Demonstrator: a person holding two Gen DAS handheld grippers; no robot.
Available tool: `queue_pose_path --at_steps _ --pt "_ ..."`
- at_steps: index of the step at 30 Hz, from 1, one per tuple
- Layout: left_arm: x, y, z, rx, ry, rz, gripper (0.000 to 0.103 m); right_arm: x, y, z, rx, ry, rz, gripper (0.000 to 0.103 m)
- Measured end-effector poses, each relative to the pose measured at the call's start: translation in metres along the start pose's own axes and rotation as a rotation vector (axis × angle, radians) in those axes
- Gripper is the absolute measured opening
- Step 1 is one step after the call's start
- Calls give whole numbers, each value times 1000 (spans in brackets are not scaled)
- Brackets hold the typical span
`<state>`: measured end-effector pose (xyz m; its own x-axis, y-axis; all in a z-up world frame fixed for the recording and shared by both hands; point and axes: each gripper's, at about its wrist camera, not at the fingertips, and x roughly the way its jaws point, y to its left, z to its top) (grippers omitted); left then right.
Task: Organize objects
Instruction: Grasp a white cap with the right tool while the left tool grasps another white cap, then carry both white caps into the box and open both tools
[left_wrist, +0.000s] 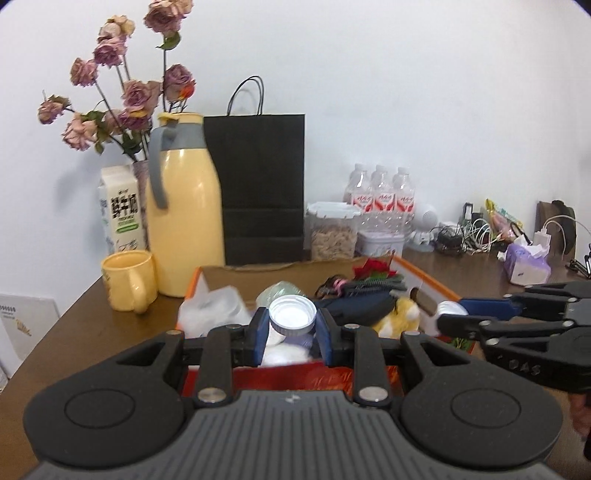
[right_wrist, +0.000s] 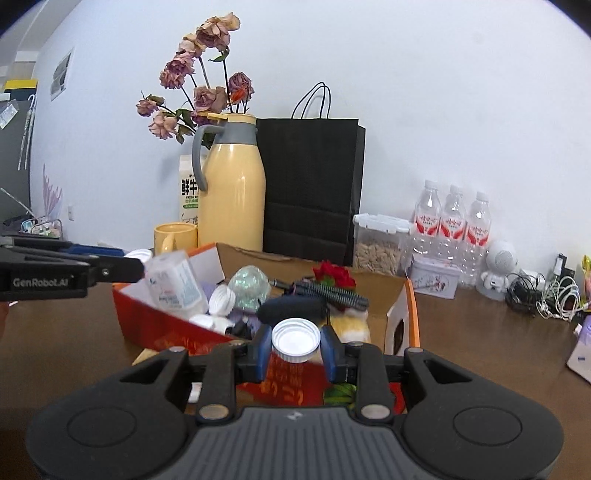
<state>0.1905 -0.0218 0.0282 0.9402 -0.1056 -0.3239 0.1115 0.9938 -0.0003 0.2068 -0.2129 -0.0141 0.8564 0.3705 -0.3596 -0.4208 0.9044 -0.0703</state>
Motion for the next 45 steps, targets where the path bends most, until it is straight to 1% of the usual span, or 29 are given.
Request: queue_pose_path --at_steps 11,15,19,23,29,30,31,32,33,34,35,36,37,38,39,42,45 --pt "48 -10 9 -21 0 0 28 46 -15 17 35 3 -16 27" --pt "68 -9 4 -14 19 -3 28 58 -26 12 65 7 -18 27" --pt "82 -5 -4 -7 62 -20 28 68 -35 3 90 44 -16 27" --pt "87 -3 -8 6 80 -29 28 75 -36 -3 95 68 -22 27" --pt "84 -4 -10 7 75 -19 29 76 -35 -6 92 81 -29 27" --pt "83 -4 -9 8 71 -13 34 76 -35 -6 93 82 -29 27" --pt "83 -4 -9 7 67 -6 43 76 -36 -6 95 82 -28 27" --pt "82 -4 -9 6 61 -2 49 76 -36 -5 96 83 -30 28" --pt "81 -2 -8 3 55 1 61 75 -36 -5 97 84 -31 31" --pt "80 -2 -7 -1 50 5 78 75 -36 -6 99 85 -32 35" --pt "79 -2 -7 -3 43 12 84 74 -36 -6 101 83 -37 47" --pt "77 -1 -6 -2 35 21 91 73 -36 -6 102 80 -44 64" --pt "76 -1 -6 -4 26 27 99 72 -36 -6 101 77 -50 73" --pt "74 1 -5 -8 16 29 103 71 -36 -5 104 73 -55 88" --pt "73 2 -5 -16 4 35 103 70 -36 -5 106 68 -59 98" --pt "71 4 -4 -25 -3 49 103 69 -36 -5 103 64 -73 103" --pt "70 5 -4 -28 -4 52 103 69 -36 -5 102 69 -77 103"
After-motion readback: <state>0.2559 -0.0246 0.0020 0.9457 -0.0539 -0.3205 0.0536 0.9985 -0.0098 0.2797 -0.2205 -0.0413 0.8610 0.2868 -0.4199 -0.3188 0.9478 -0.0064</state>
